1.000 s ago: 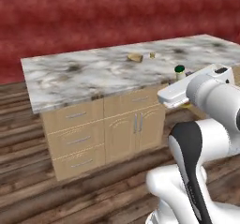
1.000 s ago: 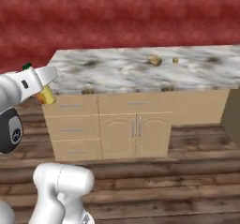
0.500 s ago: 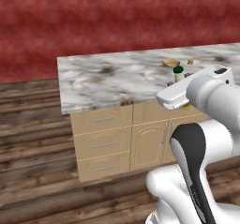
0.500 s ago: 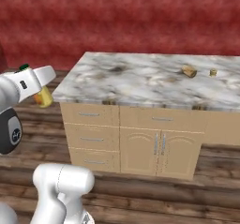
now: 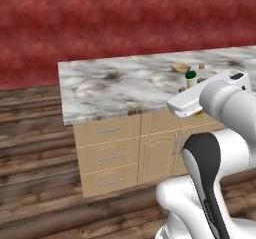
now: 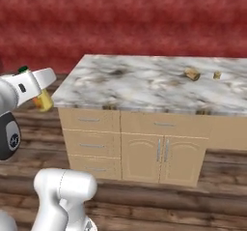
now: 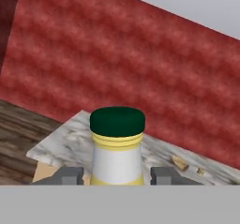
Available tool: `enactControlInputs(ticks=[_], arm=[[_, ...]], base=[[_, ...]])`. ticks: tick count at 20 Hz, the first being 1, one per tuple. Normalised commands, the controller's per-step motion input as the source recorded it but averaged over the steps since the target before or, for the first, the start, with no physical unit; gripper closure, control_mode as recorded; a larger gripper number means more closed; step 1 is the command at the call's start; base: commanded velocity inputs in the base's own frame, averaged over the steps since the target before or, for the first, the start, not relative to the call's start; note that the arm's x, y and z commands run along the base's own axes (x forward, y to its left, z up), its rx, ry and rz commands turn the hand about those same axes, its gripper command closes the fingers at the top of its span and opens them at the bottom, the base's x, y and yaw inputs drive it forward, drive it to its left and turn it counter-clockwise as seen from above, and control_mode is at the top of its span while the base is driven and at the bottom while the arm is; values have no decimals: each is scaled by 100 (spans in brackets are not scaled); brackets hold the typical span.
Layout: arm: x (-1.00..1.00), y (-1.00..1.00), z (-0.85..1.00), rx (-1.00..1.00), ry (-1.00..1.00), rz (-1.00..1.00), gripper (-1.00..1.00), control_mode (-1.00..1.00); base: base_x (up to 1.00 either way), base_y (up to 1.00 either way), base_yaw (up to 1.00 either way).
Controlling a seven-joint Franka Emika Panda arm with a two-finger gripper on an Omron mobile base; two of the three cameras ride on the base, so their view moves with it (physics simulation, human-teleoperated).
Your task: Move the condiment bottle and mustard from the cabinet to the dining counter.
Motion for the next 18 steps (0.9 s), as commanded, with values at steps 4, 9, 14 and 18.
enactControlInputs(ticks=[4, 9, 14, 18], arm=[[0, 0, 0, 0, 0, 0, 100, 100], [0, 0, 0, 0, 0, 0, 100, 100], [0, 0, 0, 0, 0, 0, 100, 100], [0, 0, 0, 0, 0, 0, 100, 100]], base=[[81, -13, -9], [86, -10, -5], [78, -8, -3], [78, -5, -1]])
